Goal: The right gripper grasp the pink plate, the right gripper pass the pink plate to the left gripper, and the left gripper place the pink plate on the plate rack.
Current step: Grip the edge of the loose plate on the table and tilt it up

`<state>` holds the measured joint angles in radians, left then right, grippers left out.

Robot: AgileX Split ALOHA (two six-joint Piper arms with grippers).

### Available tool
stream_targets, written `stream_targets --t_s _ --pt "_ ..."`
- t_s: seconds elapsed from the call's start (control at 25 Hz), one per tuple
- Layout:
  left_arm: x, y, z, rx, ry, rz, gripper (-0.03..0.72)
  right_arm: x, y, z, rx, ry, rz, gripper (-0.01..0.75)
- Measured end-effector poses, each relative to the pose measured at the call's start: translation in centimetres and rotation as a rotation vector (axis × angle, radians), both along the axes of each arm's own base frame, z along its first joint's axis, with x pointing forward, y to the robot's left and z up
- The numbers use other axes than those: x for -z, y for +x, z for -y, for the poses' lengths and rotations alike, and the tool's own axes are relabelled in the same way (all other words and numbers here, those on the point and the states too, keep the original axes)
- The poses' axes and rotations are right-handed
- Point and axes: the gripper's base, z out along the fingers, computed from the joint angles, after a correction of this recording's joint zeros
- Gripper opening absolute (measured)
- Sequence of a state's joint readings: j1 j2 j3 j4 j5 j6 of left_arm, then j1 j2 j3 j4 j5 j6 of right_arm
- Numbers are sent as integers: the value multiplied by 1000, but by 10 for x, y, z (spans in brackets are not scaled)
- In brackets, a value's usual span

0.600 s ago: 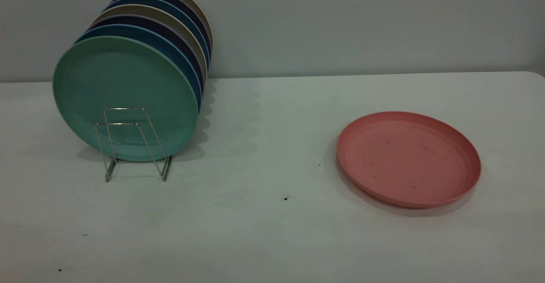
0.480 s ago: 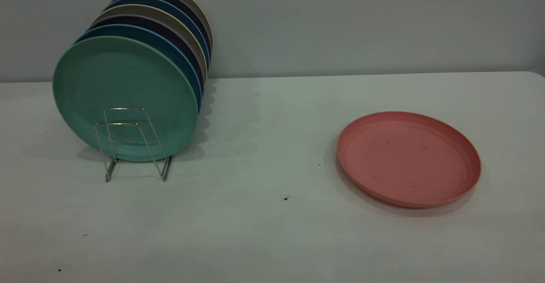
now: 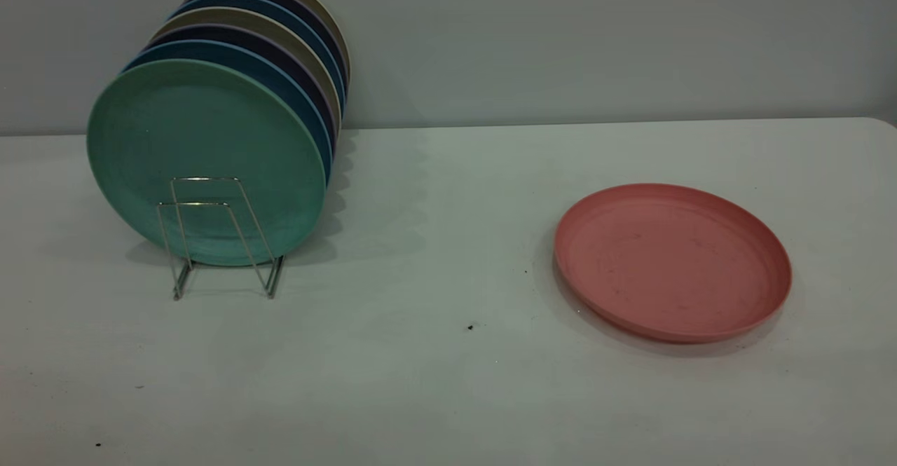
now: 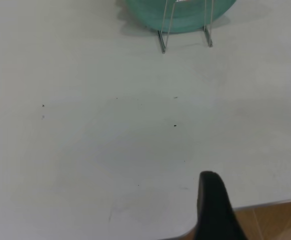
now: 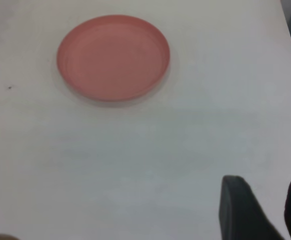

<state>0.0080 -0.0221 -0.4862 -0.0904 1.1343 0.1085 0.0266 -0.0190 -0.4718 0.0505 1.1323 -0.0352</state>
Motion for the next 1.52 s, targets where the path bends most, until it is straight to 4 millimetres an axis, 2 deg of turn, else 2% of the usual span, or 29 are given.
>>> stream_targets --t_s 0.92,1.08,1.16,1.24,1.4,1.52 --pt "-1 0 0 -1 2 5 472 0 0 -2 -10 18 1 239" --pt "-16 1 0 -13 -2 37 472 -5 0 -4 -25 45 30 253" --pt "-27 11 -1 -29 -10 -3 472 -13 5 -6 -33 69 70 276" --pt "-38 26 -2 -36 -6 -46 473 -21 19 -6 -27 79 97 311" --pt "-57 74 -3 -16 21 -122 511 -32 53 -6 -32 60 108 404" --pt "-69 111 -3 2 35 -172 538 -36 81 -11 -45 105 23 465"
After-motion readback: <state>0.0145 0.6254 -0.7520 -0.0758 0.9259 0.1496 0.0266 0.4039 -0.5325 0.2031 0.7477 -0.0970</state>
